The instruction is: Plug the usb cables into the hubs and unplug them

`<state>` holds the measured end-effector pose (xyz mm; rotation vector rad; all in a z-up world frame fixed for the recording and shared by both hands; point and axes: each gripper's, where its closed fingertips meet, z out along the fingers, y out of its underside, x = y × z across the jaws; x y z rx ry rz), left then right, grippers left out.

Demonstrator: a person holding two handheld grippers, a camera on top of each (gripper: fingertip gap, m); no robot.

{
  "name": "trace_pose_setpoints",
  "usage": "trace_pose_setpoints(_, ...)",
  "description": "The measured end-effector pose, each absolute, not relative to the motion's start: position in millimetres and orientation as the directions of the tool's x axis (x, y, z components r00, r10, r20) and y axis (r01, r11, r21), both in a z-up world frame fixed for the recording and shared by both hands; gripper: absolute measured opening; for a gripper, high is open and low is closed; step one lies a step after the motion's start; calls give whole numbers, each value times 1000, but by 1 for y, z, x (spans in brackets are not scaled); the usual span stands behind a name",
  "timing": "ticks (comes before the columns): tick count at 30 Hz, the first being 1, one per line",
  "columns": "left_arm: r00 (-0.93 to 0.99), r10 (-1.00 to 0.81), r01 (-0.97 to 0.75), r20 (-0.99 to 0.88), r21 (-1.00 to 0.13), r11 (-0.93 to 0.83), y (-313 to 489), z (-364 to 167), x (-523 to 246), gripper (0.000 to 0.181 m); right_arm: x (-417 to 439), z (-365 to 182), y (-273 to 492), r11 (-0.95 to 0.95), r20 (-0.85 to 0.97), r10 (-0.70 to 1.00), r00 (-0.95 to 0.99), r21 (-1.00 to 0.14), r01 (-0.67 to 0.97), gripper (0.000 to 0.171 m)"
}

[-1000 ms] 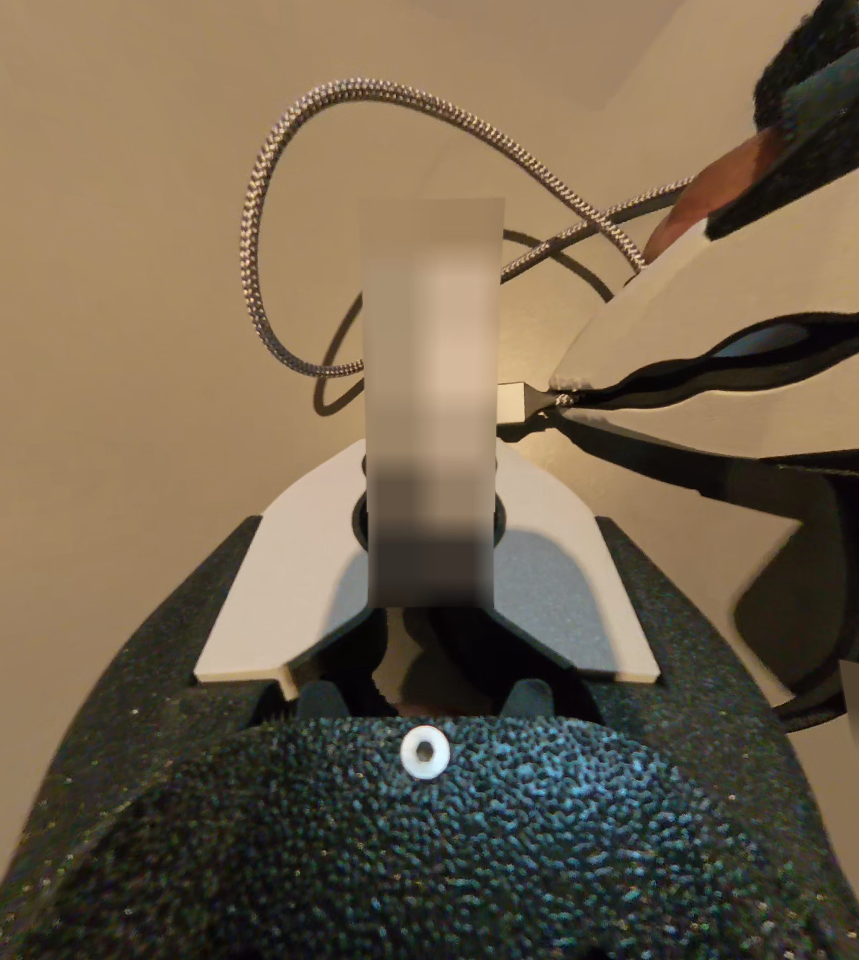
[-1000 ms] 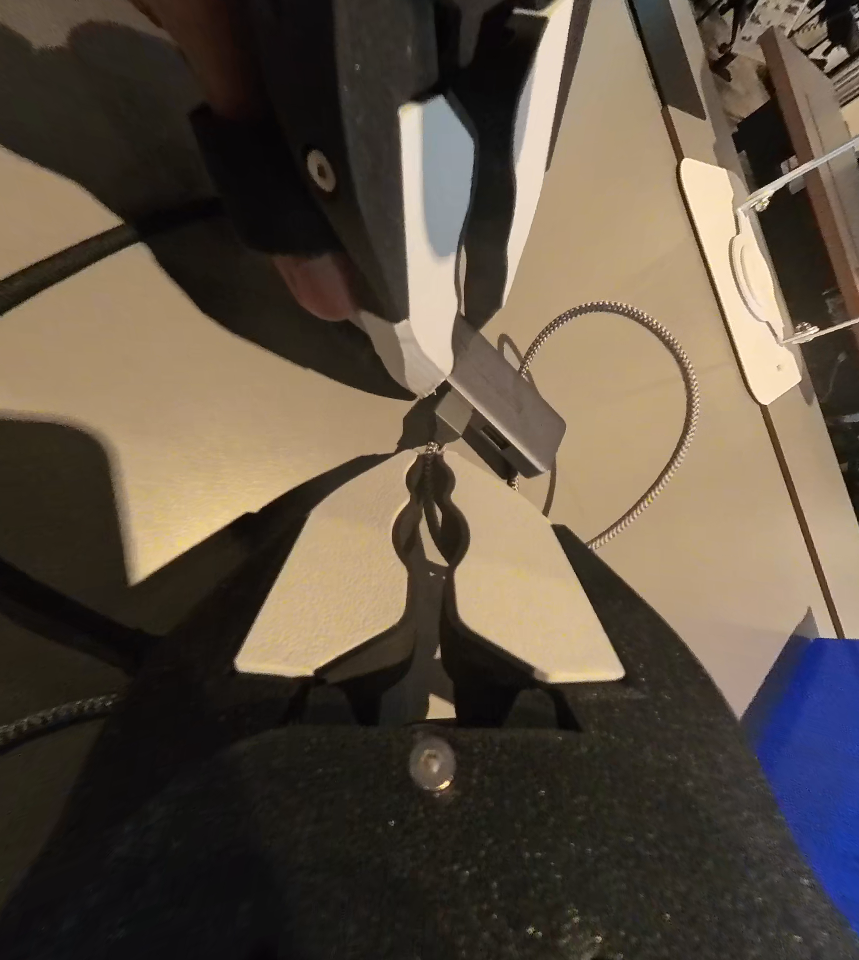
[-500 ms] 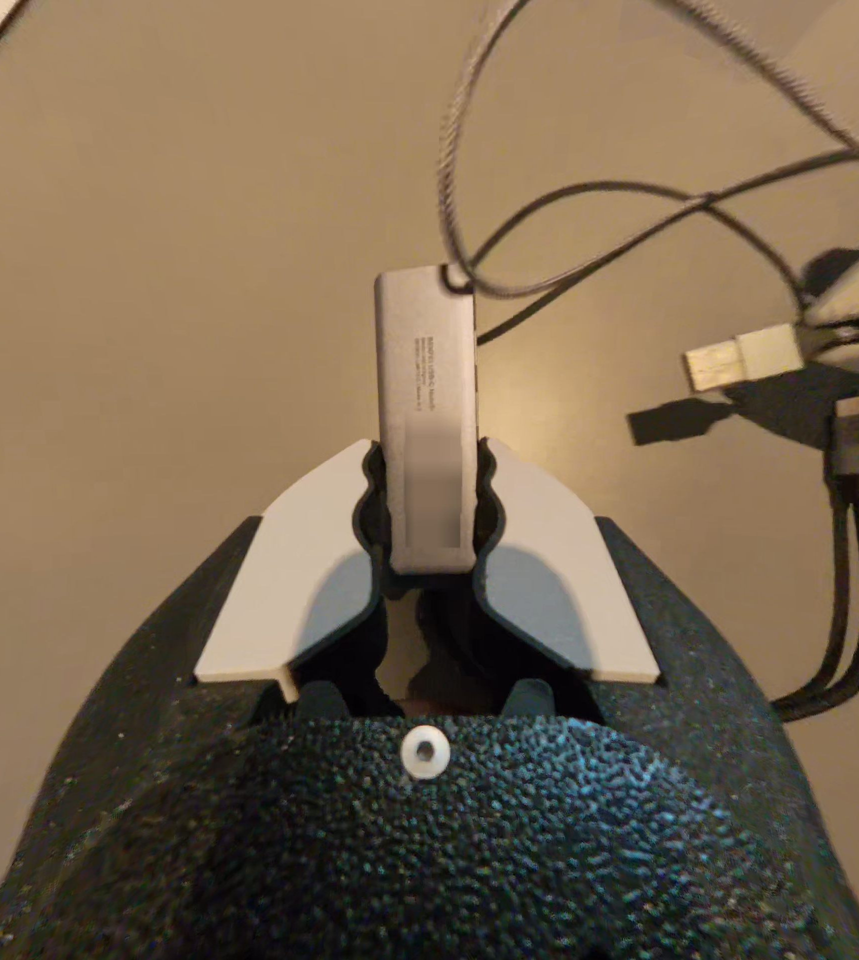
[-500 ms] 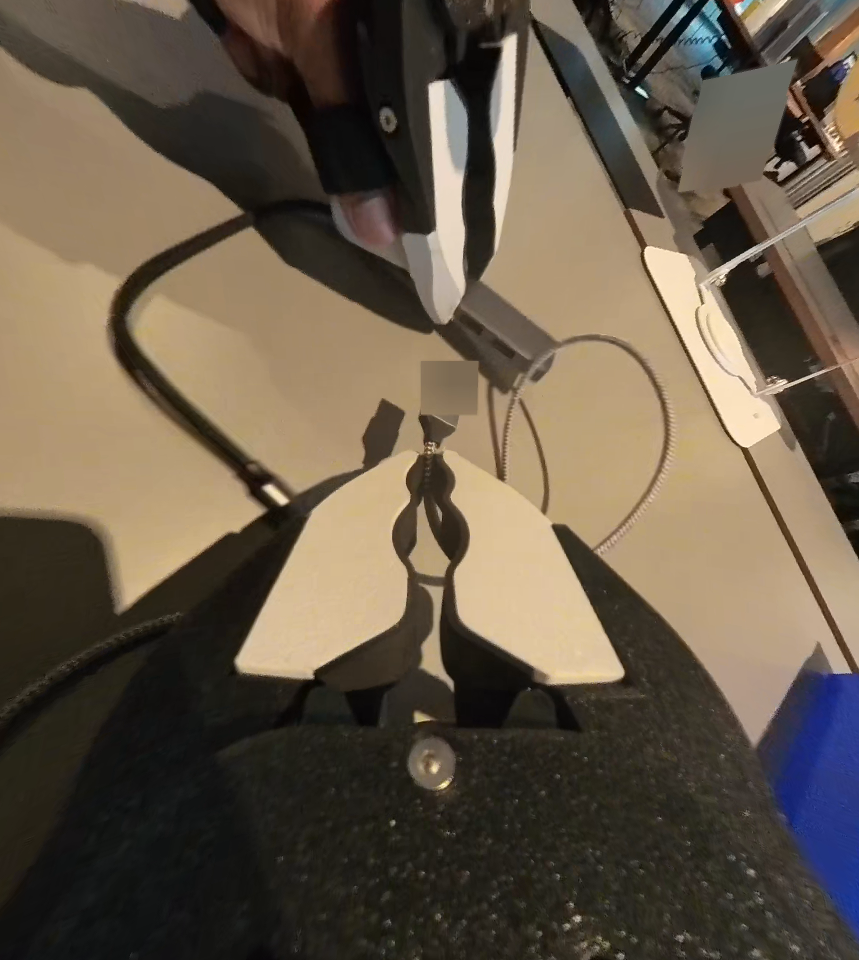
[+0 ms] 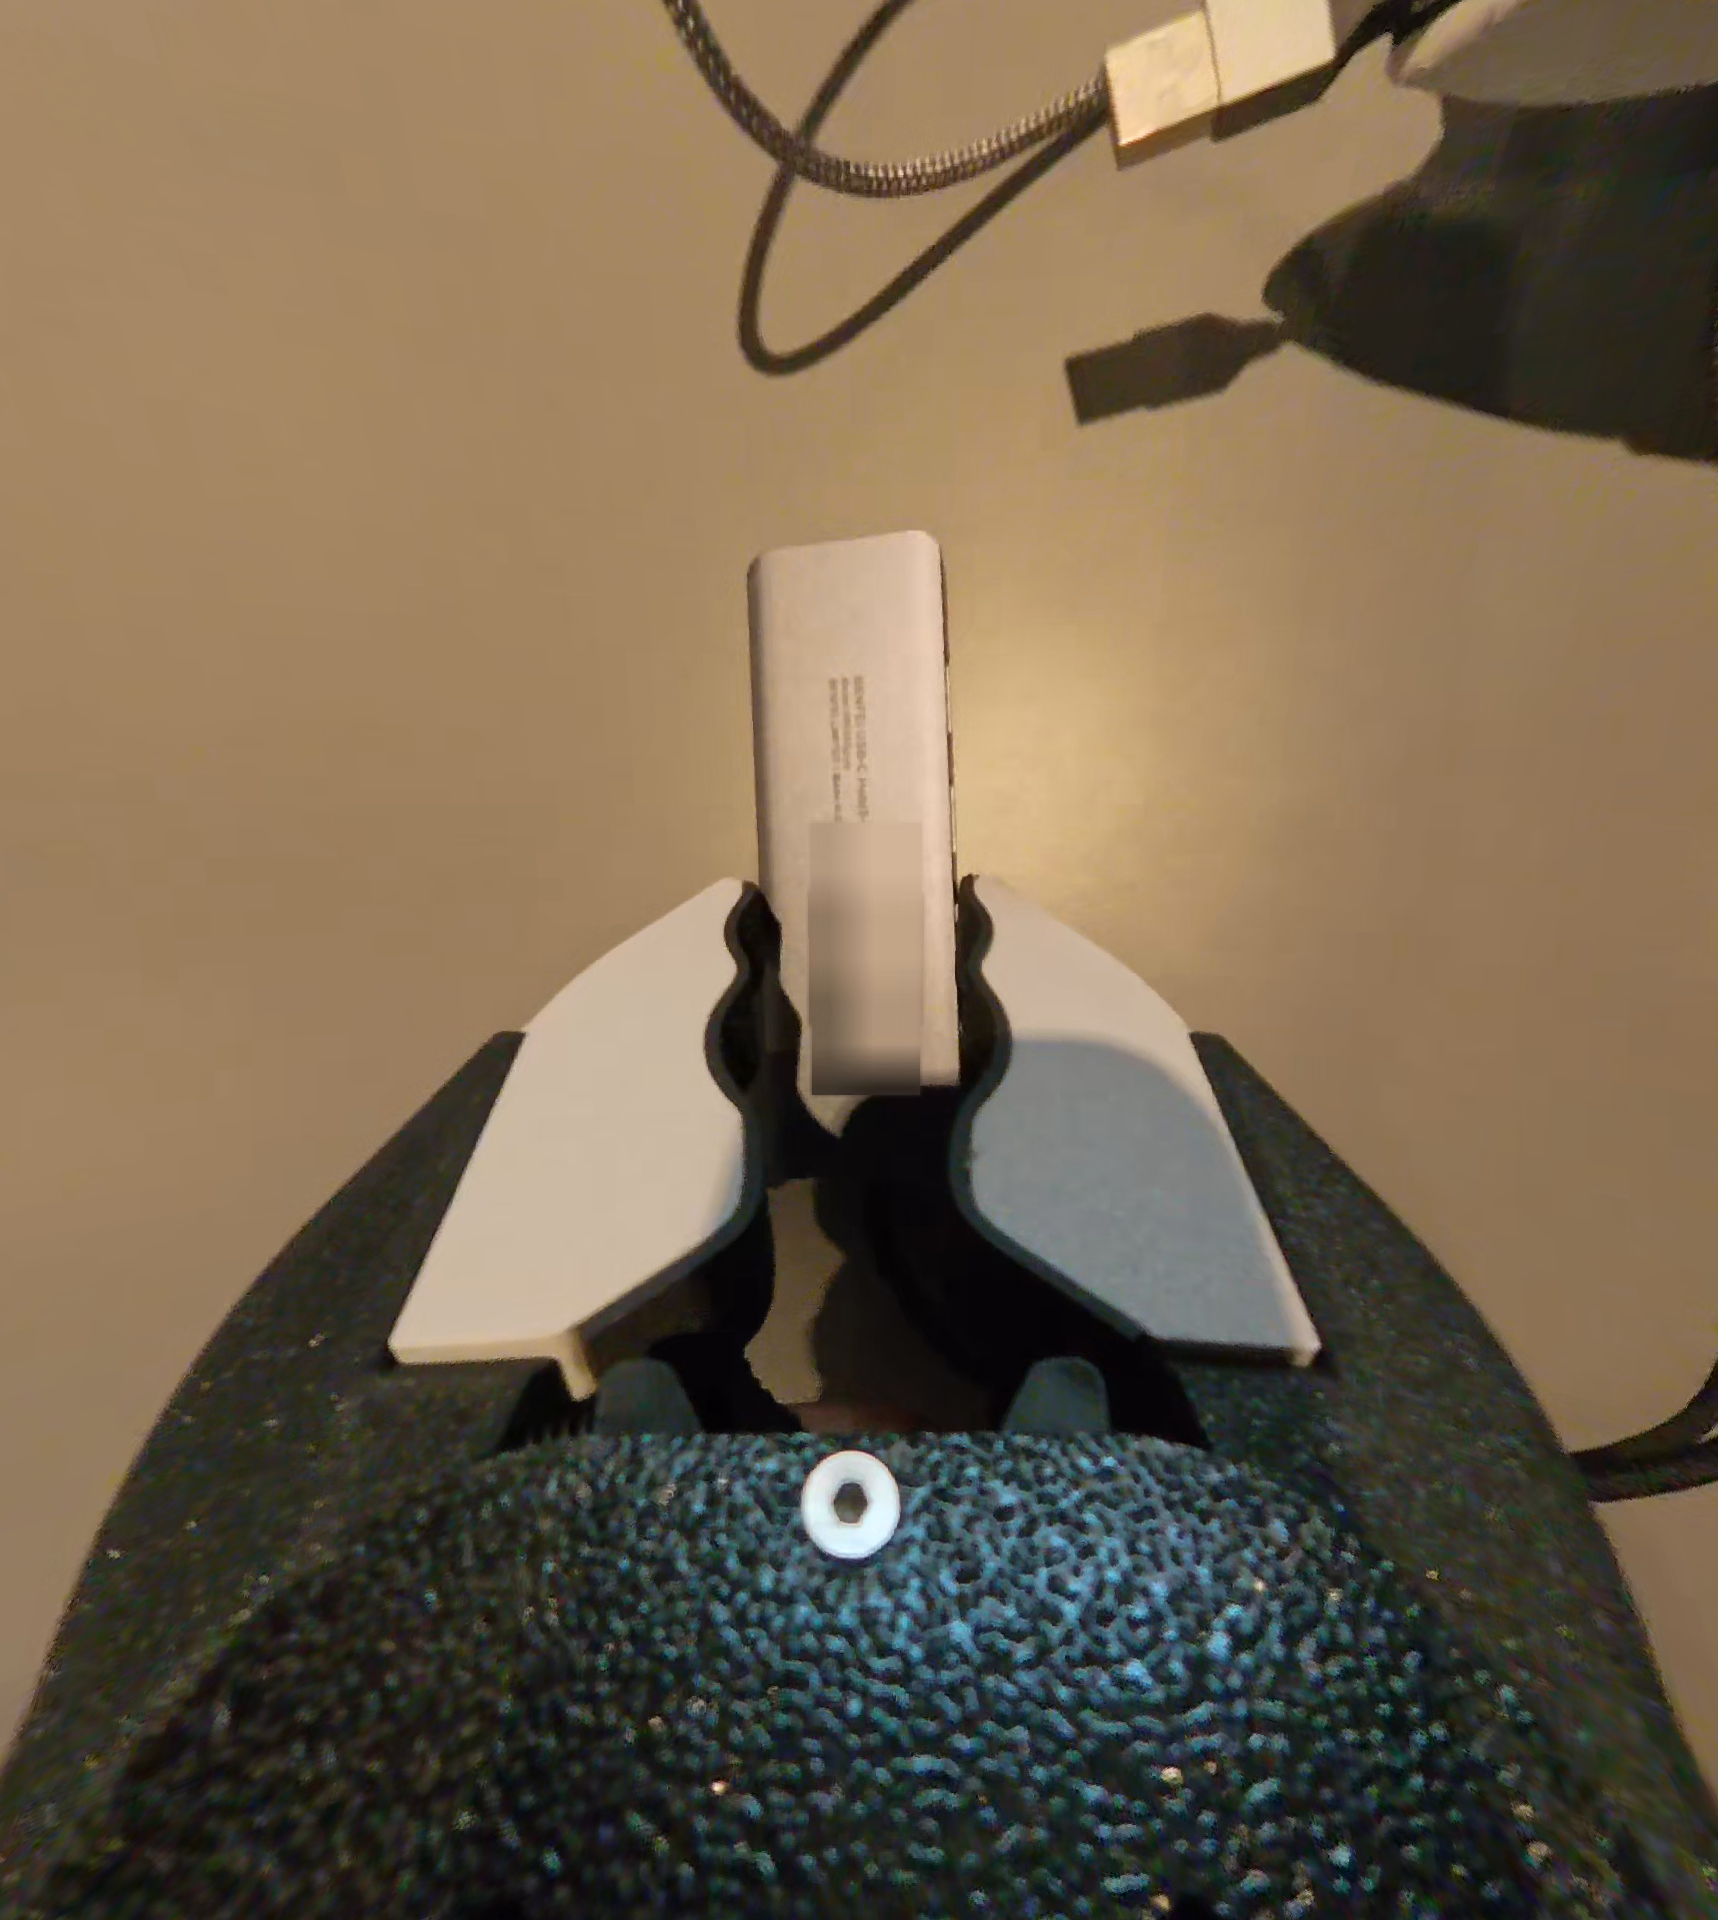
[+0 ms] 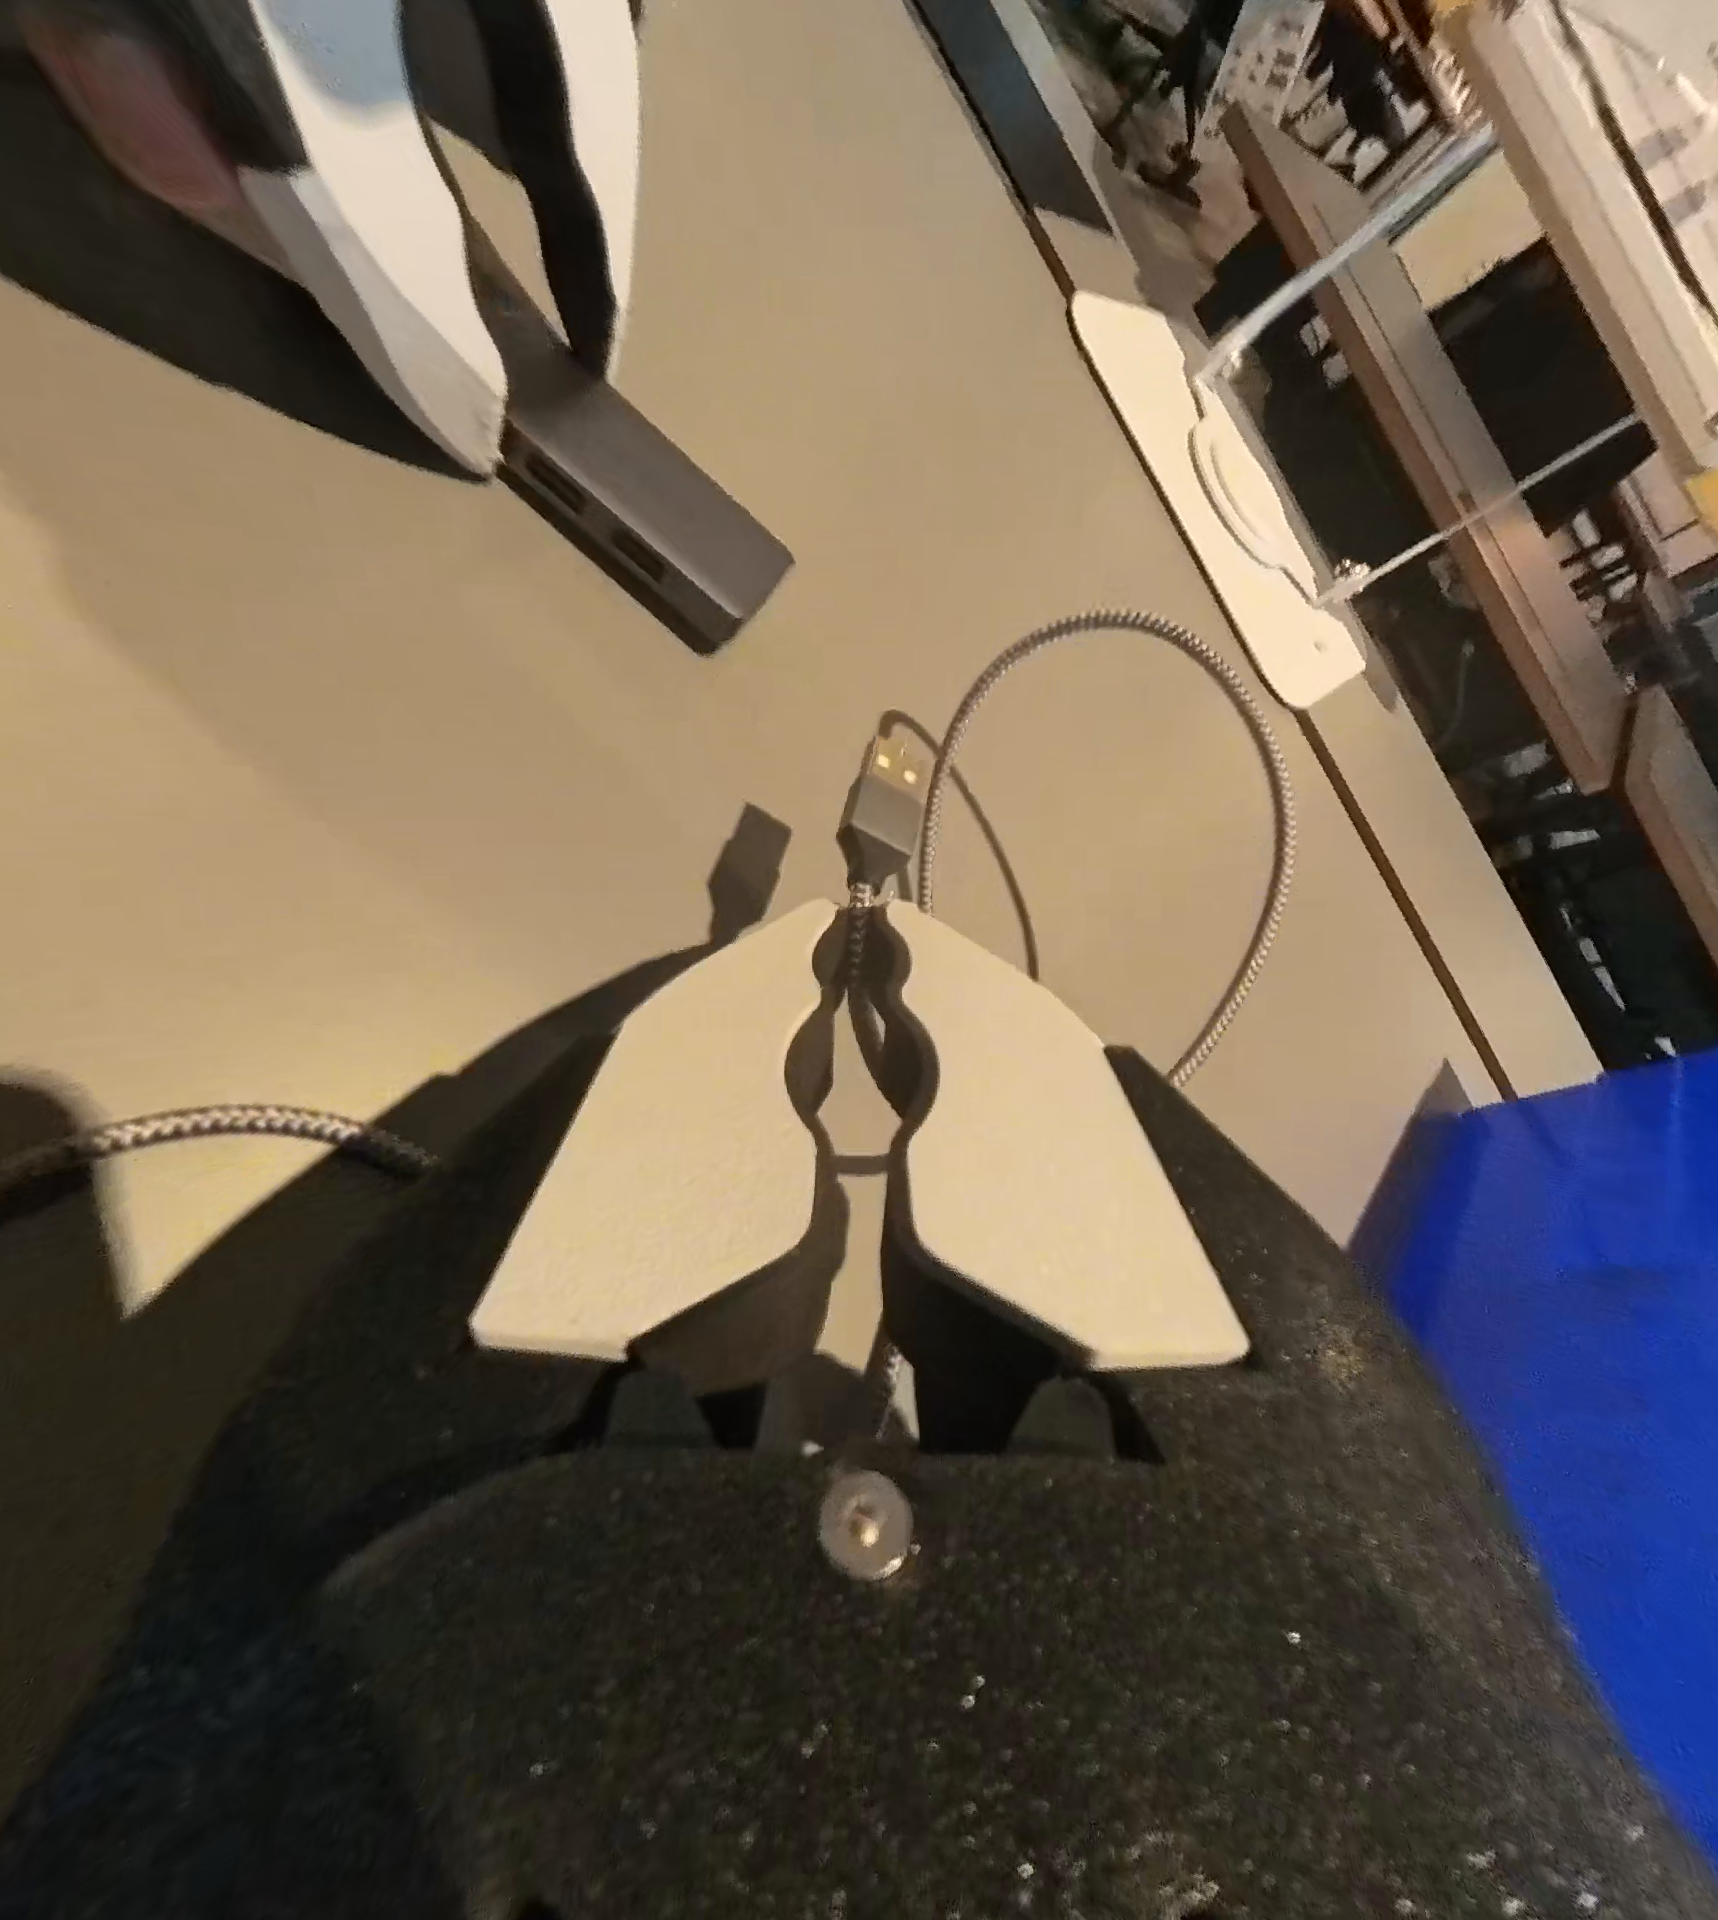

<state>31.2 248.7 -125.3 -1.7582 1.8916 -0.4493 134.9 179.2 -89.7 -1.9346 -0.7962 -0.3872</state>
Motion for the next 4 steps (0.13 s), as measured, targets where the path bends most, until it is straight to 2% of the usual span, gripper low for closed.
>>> trace_pose_setpoints(4,-36,-985,-815,-170,-565,128,248,-125,34,35,146,-93,180,-334,591,349,727,-647,686,3)
